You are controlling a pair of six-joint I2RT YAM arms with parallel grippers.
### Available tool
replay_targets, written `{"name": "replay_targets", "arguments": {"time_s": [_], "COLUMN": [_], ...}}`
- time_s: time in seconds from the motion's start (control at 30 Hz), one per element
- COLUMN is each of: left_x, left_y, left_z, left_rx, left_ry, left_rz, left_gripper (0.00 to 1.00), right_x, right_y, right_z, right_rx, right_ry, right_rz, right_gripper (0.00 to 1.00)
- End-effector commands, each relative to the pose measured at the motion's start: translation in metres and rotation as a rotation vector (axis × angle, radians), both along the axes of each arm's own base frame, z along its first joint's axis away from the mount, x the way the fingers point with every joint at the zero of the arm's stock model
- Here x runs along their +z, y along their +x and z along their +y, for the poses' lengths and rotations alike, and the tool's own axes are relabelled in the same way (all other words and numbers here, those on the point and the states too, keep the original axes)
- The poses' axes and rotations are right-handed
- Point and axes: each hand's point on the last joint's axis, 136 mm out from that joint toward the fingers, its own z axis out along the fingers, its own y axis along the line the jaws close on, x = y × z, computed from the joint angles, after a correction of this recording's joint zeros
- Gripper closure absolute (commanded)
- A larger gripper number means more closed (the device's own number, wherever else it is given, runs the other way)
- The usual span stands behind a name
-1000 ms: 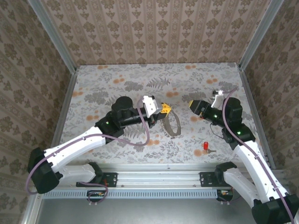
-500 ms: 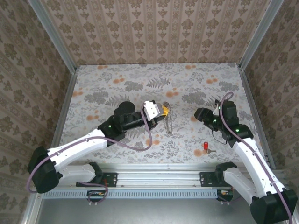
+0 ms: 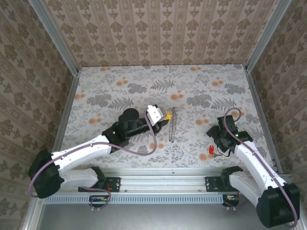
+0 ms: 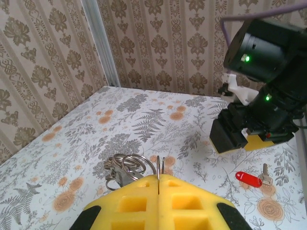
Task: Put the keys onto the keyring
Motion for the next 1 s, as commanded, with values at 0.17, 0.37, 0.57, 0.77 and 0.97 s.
{"name": "replay_targets", "arguments": {"time_s": [0.17,0.37,0.57,0.77,0.97], "left_x": [0.024,0.023,0.025,0.027,0.032], "left_y": [-0.005,-0.004,-0.003,-0.002,-0.003], "left_z": [0.0,-0.002,-0.002,0.0,0.003], "left_rx": [-0.01,-0.013,-0.014,-0.007,0.0], "left_ry": [-0.086,-0.084,-0.081,-0.085,-0.09], "left_rz": [-0.032,-0.035,-0.044,-0.043,-0.045], "left_gripper": [1.0,1.0,1.0,1.0,1.0], "right_x": [-0.024,-0.039,-0.047,-0.038,-0.028], "right_y": [-0.025,-0.033,-0.024,0.003,0.045], "right_z": [0.006,0.015,0.03,0.063,0.108], "right_rx": [-0.104,-0.118,-0.095,-0.055,0.021], "right_ry": [0.072,0.124,0.166,0.223,0.296], "right_rz": [0.082,0.113,0.121,0.062,-0.009], "right_gripper": [0.35,0.39,0.42,0.43,0.45]}}
